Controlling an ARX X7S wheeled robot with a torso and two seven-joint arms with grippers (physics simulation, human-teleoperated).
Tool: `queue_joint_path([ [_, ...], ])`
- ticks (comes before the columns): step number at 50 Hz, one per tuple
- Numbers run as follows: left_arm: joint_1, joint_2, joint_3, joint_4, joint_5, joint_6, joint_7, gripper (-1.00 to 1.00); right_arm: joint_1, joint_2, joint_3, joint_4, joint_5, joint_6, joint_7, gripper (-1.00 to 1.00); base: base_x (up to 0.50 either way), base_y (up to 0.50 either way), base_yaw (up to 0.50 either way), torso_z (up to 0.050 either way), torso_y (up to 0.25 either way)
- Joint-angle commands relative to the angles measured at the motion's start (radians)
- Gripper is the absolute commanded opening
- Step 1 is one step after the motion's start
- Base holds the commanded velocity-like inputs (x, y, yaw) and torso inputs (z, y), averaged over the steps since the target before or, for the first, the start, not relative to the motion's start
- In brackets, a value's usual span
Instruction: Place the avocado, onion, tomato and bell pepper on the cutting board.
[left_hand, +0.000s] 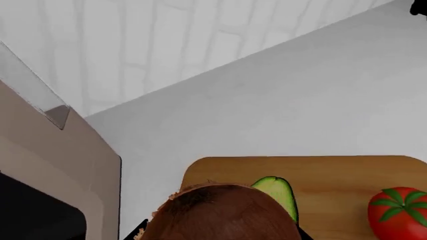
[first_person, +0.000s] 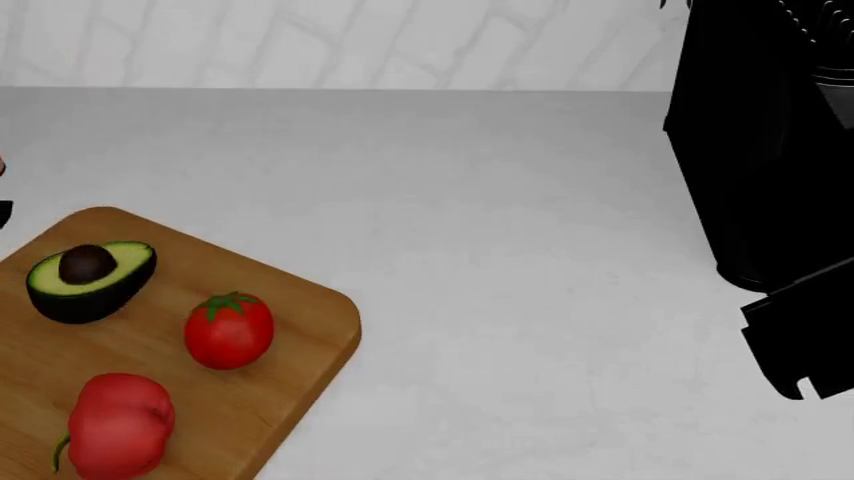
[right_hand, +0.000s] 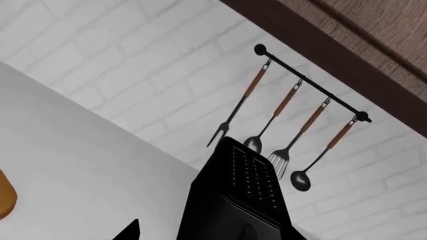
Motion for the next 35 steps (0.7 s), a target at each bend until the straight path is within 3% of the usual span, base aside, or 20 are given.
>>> queue_joint_path([
  [1, 0.003, 0.076, 0.030, -0.097, 0.122, 0.020, 0.070, -1.00, 0.000, -0.009, 0.020, 0.001, -0.025, -0.017, -0.033, 1.00, 0.00, 0.00, 0.00, 0.000, 0.000],
  [35, 0.142, 0.014, 0.043, -0.085, 0.114, 0.086, 0.042, -1.00, 0.012, -0.003, 0.006, -0.014, -0.030, -0.037, -0.044, 1.00, 0.00, 0.00, 0.00, 0.000, 0.001],
])
